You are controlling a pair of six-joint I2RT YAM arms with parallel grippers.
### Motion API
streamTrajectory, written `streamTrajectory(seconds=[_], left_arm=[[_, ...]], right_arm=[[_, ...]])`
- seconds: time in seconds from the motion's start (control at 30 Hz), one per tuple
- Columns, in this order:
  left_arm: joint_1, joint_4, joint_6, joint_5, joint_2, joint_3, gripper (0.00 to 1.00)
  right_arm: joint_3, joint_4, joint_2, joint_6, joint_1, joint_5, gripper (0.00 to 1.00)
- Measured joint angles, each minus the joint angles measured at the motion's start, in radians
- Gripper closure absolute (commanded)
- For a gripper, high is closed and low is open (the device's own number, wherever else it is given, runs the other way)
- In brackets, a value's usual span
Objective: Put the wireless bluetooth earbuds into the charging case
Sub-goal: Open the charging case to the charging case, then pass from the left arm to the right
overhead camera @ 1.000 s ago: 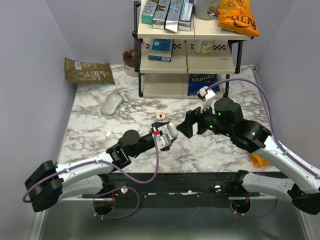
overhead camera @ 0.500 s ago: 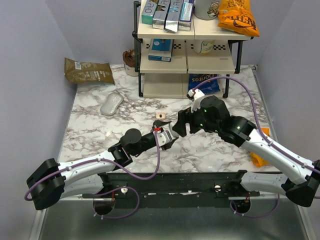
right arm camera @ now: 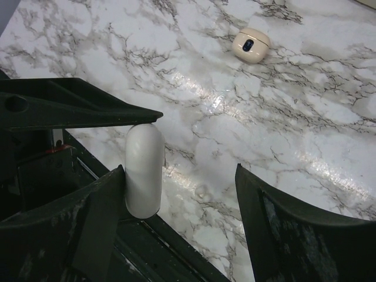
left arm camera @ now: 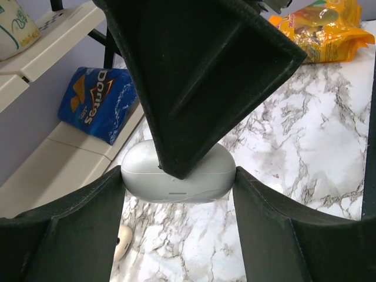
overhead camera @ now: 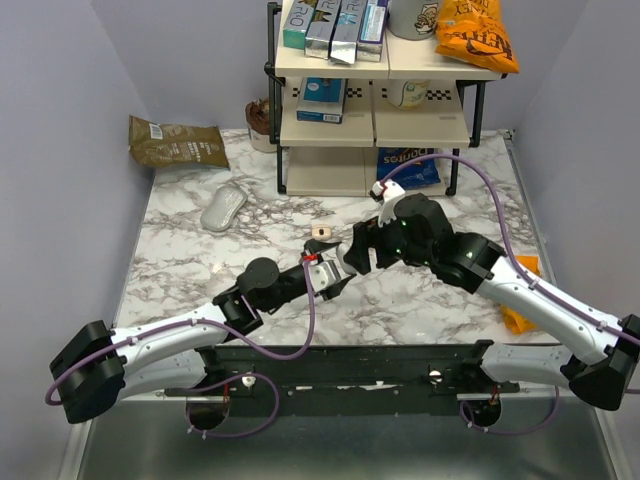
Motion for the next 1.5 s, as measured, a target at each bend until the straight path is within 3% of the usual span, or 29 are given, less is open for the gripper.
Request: streamTrajectory(seconds=[0.6,0.9,1.1,1.5], left_arm=[[0.001,0.005,0.0,-0.001,-0.029,-0.013,1.0],[0.001,0.018,-0.008,-0.001,-0.03,-0.016,1.0],[0.001,0.028,-0.014,-0.001,-0.045,-0.021,1.0],[0.001,0.034,-0.016,-0.008,-0.081,-0.041,1.0]], right_arm=[[-0.03,0.008,-0.092,0.014,-0.01,0.058,0.18],[-0.045,0.082,-0.092,0.033,-0.012,-0.066,0.39],[-0.048,0.084,-0.049,0.048,-0.018,-0.073,0.48],[-0.058,0.11,-0.047,0.064,-0.031,-0.122,0.77]])
